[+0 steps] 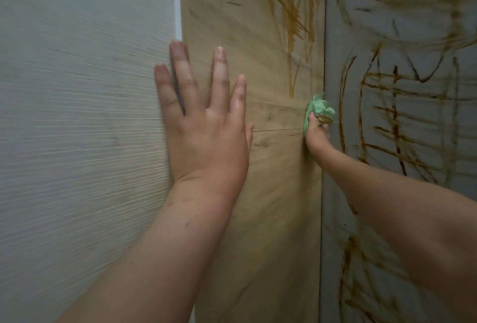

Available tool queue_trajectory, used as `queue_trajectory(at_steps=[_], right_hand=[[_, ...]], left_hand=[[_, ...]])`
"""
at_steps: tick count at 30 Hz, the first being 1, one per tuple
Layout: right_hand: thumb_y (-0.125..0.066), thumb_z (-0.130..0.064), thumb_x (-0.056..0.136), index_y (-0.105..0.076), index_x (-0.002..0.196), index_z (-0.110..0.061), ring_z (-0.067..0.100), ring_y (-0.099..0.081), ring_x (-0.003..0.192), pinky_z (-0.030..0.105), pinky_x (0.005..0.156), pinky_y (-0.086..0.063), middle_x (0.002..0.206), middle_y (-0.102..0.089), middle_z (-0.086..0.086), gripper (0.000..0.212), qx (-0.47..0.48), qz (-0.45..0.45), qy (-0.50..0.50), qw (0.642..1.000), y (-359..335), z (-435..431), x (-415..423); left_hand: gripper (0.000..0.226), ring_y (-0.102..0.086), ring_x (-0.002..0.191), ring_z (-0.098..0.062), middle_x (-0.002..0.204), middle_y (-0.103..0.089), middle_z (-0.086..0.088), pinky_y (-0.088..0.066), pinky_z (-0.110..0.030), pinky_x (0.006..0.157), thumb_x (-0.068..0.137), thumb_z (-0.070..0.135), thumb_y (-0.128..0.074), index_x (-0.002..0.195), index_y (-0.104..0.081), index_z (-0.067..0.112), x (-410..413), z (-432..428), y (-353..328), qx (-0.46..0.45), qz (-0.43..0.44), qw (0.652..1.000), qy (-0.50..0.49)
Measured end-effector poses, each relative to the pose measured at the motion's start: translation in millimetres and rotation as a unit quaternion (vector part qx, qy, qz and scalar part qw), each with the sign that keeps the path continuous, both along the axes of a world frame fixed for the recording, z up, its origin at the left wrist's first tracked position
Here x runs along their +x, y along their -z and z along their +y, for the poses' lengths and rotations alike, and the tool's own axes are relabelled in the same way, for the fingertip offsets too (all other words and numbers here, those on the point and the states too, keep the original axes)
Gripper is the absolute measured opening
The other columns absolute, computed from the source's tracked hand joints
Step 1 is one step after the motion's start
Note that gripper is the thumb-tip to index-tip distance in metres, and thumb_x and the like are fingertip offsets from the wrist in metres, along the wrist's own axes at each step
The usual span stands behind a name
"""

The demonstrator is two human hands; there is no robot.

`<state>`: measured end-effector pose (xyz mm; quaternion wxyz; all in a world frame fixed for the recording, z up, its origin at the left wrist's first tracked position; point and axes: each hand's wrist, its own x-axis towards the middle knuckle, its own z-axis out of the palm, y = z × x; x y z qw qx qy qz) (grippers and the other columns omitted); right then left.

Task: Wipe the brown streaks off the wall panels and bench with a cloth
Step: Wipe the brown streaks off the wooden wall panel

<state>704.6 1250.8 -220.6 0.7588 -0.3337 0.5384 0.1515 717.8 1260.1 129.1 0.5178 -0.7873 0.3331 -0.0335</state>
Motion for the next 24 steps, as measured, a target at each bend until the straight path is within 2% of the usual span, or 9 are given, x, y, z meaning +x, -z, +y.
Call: queue_trajectory(at_steps=[3, 6, 10, 12, 15, 17, 20, 21, 24], right_hand=[[-0.034, -0.082, 0.088, -0.024, 0.164, -0.016, 0.034, -0.028, 0.153, 0.048, 0.126, -0.02, 0.169, -0.027, 0.008, 0.101, 0.075, 0.075, -0.004, 0.994, 20.2, 6.8, -10.2], [-0.04, -0.065, 0.101, -0.023, 0.163, -0.01, 0.031, -0.028, 0.153, 0.04, 0.124, -0.019, 0.168, -0.027, 0.009, 0.084, 0.049, 0.087, 0.026, 0.995, -31.5, 21.1, -25.8], [-0.039, -0.062, 0.098, -0.016, 0.165, -0.024, 0.019, -0.022, 0.155, 0.039, 0.127, -0.016, 0.169, -0.023, -0.002, 0.08, -0.061, -0.105, -0.018, 0.992, -101.8, 48.5, -67.8], [-0.039, -0.061, 0.097, -0.015, 0.165, -0.024, 0.017, -0.021, 0.155, 0.038, 0.127, -0.016, 0.169, -0.023, -0.001, 0.081, -0.066, -0.13, -0.029, 0.989, -88.1, 52.8, -74.5], [-0.043, -0.054, 0.104, -0.021, 0.164, -0.017, 0.027, -0.026, 0.153, 0.041, 0.125, -0.019, 0.168, -0.027, 0.007, 0.074, 0.016, 0.001, 0.039, 0.999, -44.5, 44.2, -59.0], [-0.047, -0.064, 0.098, -0.025, 0.162, -0.013, 0.031, -0.033, 0.15, 0.044, 0.125, -0.023, 0.165, -0.031, 0.009, 0.084, 0.081, 0.065, 0.074, 0.992, -11.2, 36.9, -44.7], [-0.046, -0.09, 0.056, -0.036, 0.158, -0.017, 0.031, -0.046, 0.14, 0.047, 0.12, -0.034, 0.156, -0.045, 0.009, 0.126, 0.108, 0.103, 0.083, 0.985, 69.1, 45.9, -28.8], [-0.043, -0.09, 0.052, -0.039, 0.157, -0.017, 0.031, -0.05, 0.136, 0.047, 0.118, -0.037, 0.153, -0.049, 0.009, 0.128, 0.116, 0.112, 0.082, 0.983, 75.3, 42.3, -23.1], [-0.047, -0.07, 0.087, -0.041, 0.155, -0.016, 0.03, -0.044, 0.141, 0.044, 0.12, -0.032, 0.156, -0.045, 0.007, 0.087, 0.067, 0.042, 0.068, 0.995, 15.1, 4.7, 2.4]], left_hand=[[0.074, 0.019, 0.148, -0.06, 0.171, 0.017, -0.012, 0.011, -0.07, 0.118, 0.1, 0.07, -0.025, 0.164, -0.006, 0.036, -1.8, -1.3, -1.6, 0.011, 0.019, 1.0, -0.003], [0.074, 0.016, 0.149, -0.06, 0.171, 0.014, -0.012, 0.008, -0.07, 0.12, 0.099, 0.07, -0.026, 0.164, -0.009, 0.036, -1.7, -3.1, -1.8, 0.003, 0.017, 1.0, -0.006], [0.075, 0.015, 0.149, -0.06, 0.171, 0.013, -0.013, 0.005, -0.07, 0.12, 0.098, 0.071, -0.024, 0.164, -0.011, 0.037, -0.5, -3.6, -0.1, 0.01, 0.003, 1.0, -0.009], [0.075, 0.016, 0.148, -0.061, 0.171, 0.015, -0.014, 0.006, -0.07, 0.12, 0.098, 0.071, -0.023, 0.164, -0.01, 0.036, 0.2, -3.7, -0.9, 0.013, 0.001, 1.0, -0.01], [0.074, 0.018, 0.147, -0.062, 0.171, 0.016, -0.013, 0.01, -0.071, 0.118, 0.099, 0.069, -0.025, 0.164, -0.011, 0.036, 1.2, -2.2, -0.2, 0.006, 0.007, 1.0, -0.004], [0.074, 0.019, 0.147, -0.062, 0.171, 0.016, -0.014, 0.011, -0.071, 0.117, 0.099, 0.068, -0.024, 0.164, -0.01, 0.036, 0.2, 1.1, 1.0, 0.006, 0.007, 1.0, 0.003], [0.076, 0.017, 0.147, -0.062, 0.171, 0.015, -0.013, 0.01, -0.071, 0.117, 0.098, 0.07, -0.022, 0.164, -0.009, 0.036, -0.2, 1.1, 0.8, 0.01, 0.001, 1.0, 0.005], [0.076, 0.017, 0.148, -0.061, 0.171, 0.014, -0.013, 0.008, -0.071, 0.119, 0.098, 0.071, -0.022, 0.164, -0.01, 0.036, -0.1, 0.1, 0.7, 0.011, 0.001, 1.0, 0.002], [0.077, 0.016, 0.148, -0.06, 0.171, 0.014, -0.013, 0.006, -0.07, 0.12, 0.097, 0.072, -0.021, 0.164, -0.01, 0.035, 1.3, 0.7, 1.0, 0.013, -0.008, 1.0, 0.003]])
